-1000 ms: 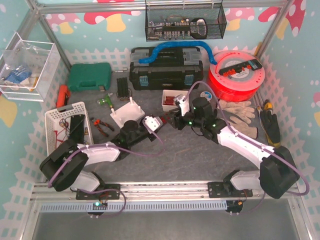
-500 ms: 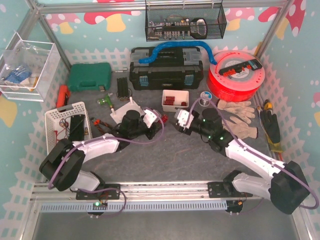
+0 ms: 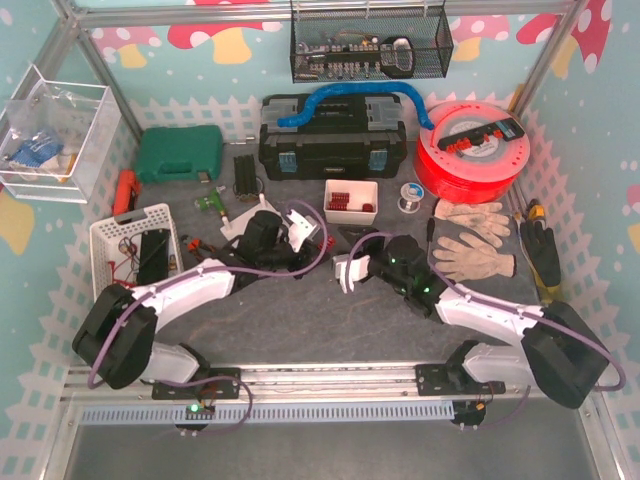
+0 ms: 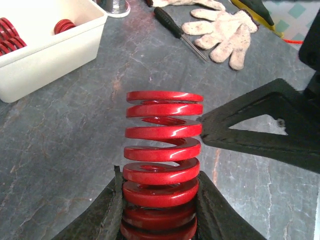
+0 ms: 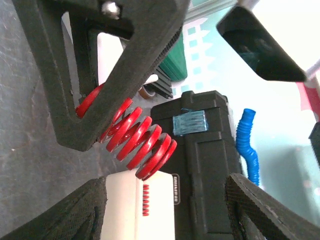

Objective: Install the large spring

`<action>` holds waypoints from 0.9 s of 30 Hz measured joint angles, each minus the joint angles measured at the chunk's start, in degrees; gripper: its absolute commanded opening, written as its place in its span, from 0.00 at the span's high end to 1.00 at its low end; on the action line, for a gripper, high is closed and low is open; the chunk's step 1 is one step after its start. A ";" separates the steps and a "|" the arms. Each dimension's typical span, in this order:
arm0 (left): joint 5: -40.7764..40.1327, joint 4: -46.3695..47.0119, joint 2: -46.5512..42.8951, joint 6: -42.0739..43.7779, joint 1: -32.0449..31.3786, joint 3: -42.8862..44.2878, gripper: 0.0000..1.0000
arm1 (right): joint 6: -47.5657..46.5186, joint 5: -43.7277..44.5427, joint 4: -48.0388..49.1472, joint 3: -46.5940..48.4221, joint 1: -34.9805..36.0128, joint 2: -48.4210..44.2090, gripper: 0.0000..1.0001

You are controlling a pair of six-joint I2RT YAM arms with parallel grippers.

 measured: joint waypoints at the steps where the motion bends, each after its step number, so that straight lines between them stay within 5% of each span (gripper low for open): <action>1: 0.26 -0.90 -0.13 -0.02 0.02 0.52 1.00 | -1.29 0.52 0.70 0.00 0.24 0.37 0.34; 15: 4.26 -8.85 -0.26 0.07 0.00 3.91 1.00 | -13.11 3.91 5.20 2.43 3.39 8.61 0.42; 22: 4.33 -12.35 0.20 0.04 0.20 6.16 1.00 | -16.24 3.67 6.49 2.47 3.87 10.08 0.88; 24: 4.13 -13.55 0.20 0.00 0.48 6.25 0.91 | -16.41 3.21 6.71 2.36 3.91 10.73 1.00; 27: 4.26 -14.91 0.15 -0.70 0.79 6.25 0.72 | -14.19 2.16 5.57 2.43 4.02 10.91 1.00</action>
